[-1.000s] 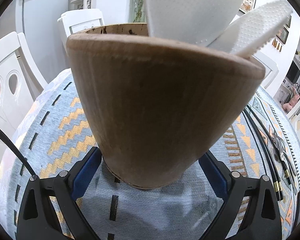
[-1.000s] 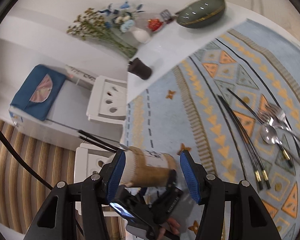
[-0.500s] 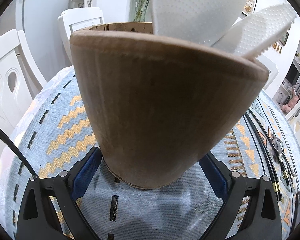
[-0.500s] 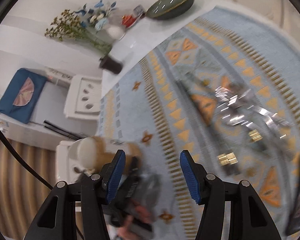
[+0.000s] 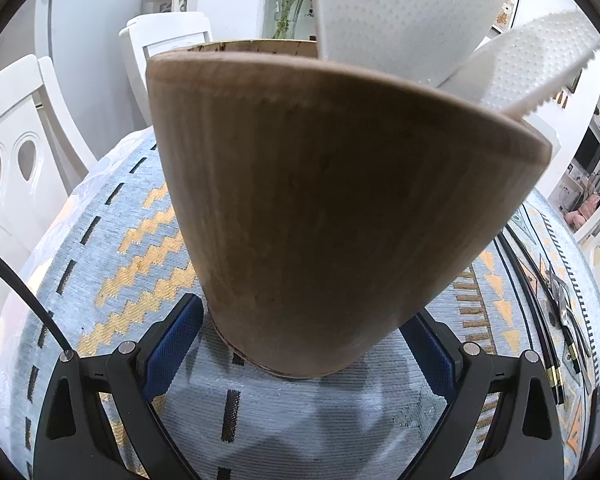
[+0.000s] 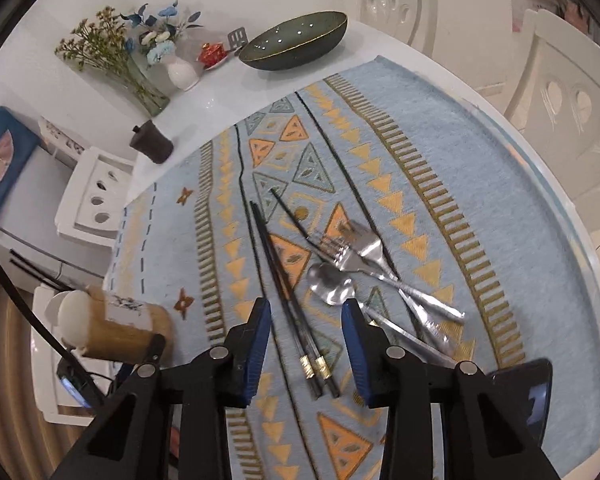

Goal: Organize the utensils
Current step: 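Move the right gripper back to the forks and spoons pile, then grasp the silver spoon from the pile with the right gripper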

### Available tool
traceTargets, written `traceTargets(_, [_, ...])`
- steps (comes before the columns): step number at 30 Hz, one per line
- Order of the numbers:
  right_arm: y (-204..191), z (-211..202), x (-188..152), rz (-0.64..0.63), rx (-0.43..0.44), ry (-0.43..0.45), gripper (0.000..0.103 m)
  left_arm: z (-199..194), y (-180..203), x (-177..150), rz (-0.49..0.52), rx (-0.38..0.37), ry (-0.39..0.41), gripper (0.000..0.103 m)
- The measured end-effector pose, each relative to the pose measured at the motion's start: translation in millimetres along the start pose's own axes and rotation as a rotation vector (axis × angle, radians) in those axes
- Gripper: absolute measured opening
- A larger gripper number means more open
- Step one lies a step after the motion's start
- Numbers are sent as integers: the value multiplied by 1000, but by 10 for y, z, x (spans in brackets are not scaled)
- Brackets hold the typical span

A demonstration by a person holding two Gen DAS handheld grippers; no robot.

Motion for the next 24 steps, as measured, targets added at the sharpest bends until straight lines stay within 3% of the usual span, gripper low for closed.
traceTargets(4, [83,99,105,-11,-54,-28,35,17,0,10,0,1,-2,97])
traceTargets(8, [135,519,97,-98,-181,-224,39,23,10,5,0,1,-4,97])
traceTargets(10, [129,678,56,-136,-208,-262,39,34,6,11,1,3,-7,97])
traceTargets(15, [26,903,136,-220,-210,-271,39,70,-3,28,-4,8,-19,97])
traceTargets(20, [-18,1137,272,-290,-177,-386,39,104,-9,54,-3,11,-22,97])
traceTargets(24, [29,1218,346,-315,-171,-408,39,101,-6,51,-3,11,-22,97])
Point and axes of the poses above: each gripper's, at about its wrist camera, not at the fingertips, and z roughly the way its jaws point, y to its right, x to its top, the point moved 2 cm from there along z, roughly the way its jaws point, and after that the axes turned 3 degrees about -y, right-handed, at the moved point
